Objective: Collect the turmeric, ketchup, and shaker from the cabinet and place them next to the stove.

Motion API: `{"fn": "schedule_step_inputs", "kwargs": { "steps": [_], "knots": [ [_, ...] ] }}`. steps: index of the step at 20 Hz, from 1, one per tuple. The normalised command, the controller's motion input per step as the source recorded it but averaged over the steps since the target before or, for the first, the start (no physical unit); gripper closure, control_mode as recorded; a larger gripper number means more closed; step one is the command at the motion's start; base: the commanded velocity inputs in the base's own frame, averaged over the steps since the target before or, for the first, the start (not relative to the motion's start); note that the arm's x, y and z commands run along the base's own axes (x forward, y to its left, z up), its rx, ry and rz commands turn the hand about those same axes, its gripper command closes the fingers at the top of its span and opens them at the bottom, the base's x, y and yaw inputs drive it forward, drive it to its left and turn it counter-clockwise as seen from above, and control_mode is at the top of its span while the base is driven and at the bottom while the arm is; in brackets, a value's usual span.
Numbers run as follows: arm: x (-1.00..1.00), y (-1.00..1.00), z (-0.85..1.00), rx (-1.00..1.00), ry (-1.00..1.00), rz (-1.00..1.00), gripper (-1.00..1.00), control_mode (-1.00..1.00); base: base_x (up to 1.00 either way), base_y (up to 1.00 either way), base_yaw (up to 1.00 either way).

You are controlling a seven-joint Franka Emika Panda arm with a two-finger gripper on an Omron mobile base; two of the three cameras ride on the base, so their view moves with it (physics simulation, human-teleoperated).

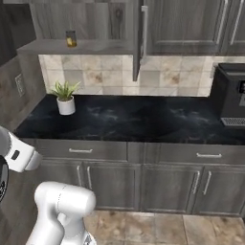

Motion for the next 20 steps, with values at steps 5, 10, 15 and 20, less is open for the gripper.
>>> {"fn": "schedule_step_inputs", "kwargs": {
  "steps": [5, 10, 15, 20],
  "knots": [
    [0.0, 0.0, 0.0, 0.0, 0.0, 0.0, -1.0, 1.0, 0.6, 0.52, -0.18],
    [0.0, 0.0, 0.0, 0.0, 0.0, 0.0, -1.0, 1.0, 0.67, 0.4, -0.15],
    [0.0, 0.0, 0.0, 0.0, 0.0, 0.0, -1.0, 1.0, 0.74, 0.29, -0.1],
    [0.0, 0.0, 0.0, 0.0, 0.0, 0.0, -1.0, 1.0, 0.69, 0.19, -0.03]
  ]
}}
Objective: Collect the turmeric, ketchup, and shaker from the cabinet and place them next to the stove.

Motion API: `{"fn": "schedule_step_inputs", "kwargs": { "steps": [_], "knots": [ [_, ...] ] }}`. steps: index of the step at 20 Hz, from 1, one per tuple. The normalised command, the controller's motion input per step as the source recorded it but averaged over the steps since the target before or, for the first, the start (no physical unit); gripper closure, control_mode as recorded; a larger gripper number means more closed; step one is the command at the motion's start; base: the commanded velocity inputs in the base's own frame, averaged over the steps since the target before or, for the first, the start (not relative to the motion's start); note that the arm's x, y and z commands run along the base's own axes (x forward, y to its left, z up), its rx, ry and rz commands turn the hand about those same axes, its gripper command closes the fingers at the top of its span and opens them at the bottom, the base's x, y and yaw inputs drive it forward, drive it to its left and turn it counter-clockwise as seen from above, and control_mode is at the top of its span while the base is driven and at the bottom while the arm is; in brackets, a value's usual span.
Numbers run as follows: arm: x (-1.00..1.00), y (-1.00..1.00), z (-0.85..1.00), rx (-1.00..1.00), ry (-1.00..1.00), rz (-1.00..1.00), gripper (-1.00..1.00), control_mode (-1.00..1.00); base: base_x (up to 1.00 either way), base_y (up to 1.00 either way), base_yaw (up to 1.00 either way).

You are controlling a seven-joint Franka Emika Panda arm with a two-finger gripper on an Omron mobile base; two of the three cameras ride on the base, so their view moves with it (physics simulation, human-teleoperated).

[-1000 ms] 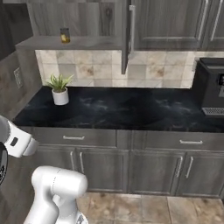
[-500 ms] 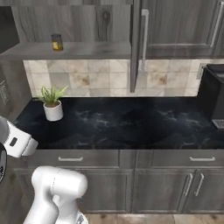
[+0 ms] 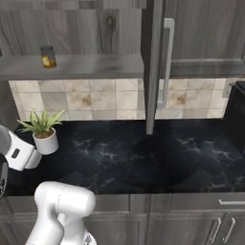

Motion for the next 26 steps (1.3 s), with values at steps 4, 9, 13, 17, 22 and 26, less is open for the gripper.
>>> {"fn": "schedule_step_inputs", "kwargs": {
  "steps": [4, 9, 13, 17, 22, 26],
  "knots": [
    [0.0, 0.0, 0.0, 0.0, 0.0, 0.0, -1.0, 1.0, 0.57, 0.05, 0.06],
    [0.0, 0.0, 0.0, 0.0, 0.0, 0.0, -1.0, 1.0, 0.46, 0.0, 0.17],
    [0.0, 0.0, 0.0, 0.0, 0.0, 0.0, -1.0, 1.0, 0.51, 0.0, 0.21],
    [0.0, 0.0, 0.0, 0.0, 0.0, 0.0, -1.0, 1.0, 0.49, 0.0, 0.18],
    [0.0, 0.0, 0.0, 0.0, 0.0, 0.0, -1.0, -1.0, 0.03, 0.0, 0.01],
    [0.17, 0.03, 0.35, -0.21, -0.08, -0.06, -1.0, -1.0, 0.0, 0.0, 0.0]
  ]
}}
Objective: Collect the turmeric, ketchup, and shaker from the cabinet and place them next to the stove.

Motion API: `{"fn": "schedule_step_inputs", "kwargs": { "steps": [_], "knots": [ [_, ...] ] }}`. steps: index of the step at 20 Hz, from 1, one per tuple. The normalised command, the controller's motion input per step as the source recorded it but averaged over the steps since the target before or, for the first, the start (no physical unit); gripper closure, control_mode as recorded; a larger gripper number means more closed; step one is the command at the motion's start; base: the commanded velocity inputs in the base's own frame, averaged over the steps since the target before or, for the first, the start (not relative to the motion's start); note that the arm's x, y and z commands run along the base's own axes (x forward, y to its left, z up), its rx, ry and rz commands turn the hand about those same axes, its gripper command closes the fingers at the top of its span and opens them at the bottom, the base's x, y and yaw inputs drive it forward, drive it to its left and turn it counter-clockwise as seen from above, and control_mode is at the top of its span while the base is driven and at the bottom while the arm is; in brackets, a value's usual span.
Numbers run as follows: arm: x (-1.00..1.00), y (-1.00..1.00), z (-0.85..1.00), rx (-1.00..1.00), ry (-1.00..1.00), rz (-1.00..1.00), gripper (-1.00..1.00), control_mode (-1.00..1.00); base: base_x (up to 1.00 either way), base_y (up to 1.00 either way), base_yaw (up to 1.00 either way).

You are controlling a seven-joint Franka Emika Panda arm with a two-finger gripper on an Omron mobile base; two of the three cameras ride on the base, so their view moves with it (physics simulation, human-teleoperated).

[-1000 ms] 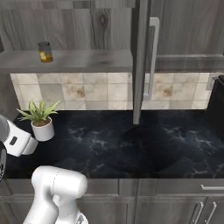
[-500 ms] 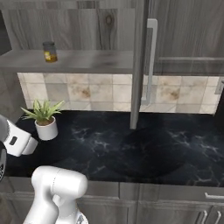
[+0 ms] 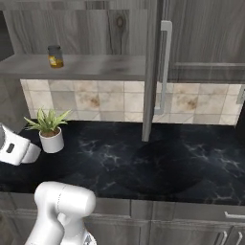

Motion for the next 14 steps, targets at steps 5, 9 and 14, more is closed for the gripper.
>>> {"fn": "schedule_step_inputs", "kwargs": {
  "steps": [5, 9, 14],
  "knots": [
    [0.35, 0.07, 0.55, -0.3, -0.12, -0.12, -1.0, -1.0, 0.0, 0.0, 0.0],
    [0.34, 0.0, 0.45, -0.25, -0.09, -0.1, -1.0, -1.0, 0.0, 0.0, 0.0],
    [0.34, -0.04, 0.24, -0.19, -0.14, -0.01, -1.0, -1.0, 0.0, 0.0, 0.0]
  ]
}}
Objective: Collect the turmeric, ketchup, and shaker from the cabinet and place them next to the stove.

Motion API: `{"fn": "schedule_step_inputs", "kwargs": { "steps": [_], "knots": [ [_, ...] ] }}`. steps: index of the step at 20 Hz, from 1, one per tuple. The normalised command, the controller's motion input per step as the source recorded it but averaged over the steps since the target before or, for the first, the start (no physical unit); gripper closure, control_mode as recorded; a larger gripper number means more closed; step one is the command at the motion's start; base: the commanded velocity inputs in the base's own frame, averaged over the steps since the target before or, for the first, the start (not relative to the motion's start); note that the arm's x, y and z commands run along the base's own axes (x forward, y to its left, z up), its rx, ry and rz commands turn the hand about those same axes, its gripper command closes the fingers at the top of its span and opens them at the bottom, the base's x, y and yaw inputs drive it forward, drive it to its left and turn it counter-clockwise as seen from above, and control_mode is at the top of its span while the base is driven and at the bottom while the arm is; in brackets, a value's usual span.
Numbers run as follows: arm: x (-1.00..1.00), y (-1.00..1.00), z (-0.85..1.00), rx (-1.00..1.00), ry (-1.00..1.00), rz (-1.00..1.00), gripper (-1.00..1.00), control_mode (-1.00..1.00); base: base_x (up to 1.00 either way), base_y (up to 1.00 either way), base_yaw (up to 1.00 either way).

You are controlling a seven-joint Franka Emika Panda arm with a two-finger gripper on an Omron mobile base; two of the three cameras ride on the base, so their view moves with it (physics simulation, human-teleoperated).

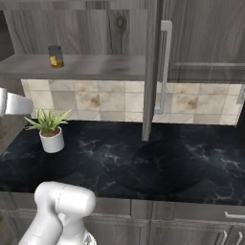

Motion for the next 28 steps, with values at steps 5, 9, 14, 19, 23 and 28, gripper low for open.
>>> {"fn": "schedule_step_inputs", "kwargs": {
  "steps": [5, 9, 14, 19, 23, 28],
  "knots": [
    [0.41, 0.0, 0.0, -0.08, -0.18, 0.11, -1.0, -1.0, 0.0, 0.0, 0.0],
    [0.33, 0.02, 0.0, -0.02, -0.15, 0.16, -1.0, -1.0, 0.0, 0.0, 0.0],
    [0.13, 0.11, 0.13, 0.0, -0.08, 0.12, -1.0, -1.0, 0.0, 0.0, 0.0],
    [0.17, 0.19, 0.28, 0.05, 0.0, 0.07, -1.0, -1.0, 0.0, 0.0, 0.0],
    [0.21, 0.25, 0.29, 0.06, 0.0, 0.06, -1.0, -1.0, 0.0, 0.0, 0.0],
    [0.29, 0.22, 0.1, 0.02, 0.0, 0.02, -1.0, -1.0, 0.0, 0.0, 0.0]
  ]
}}
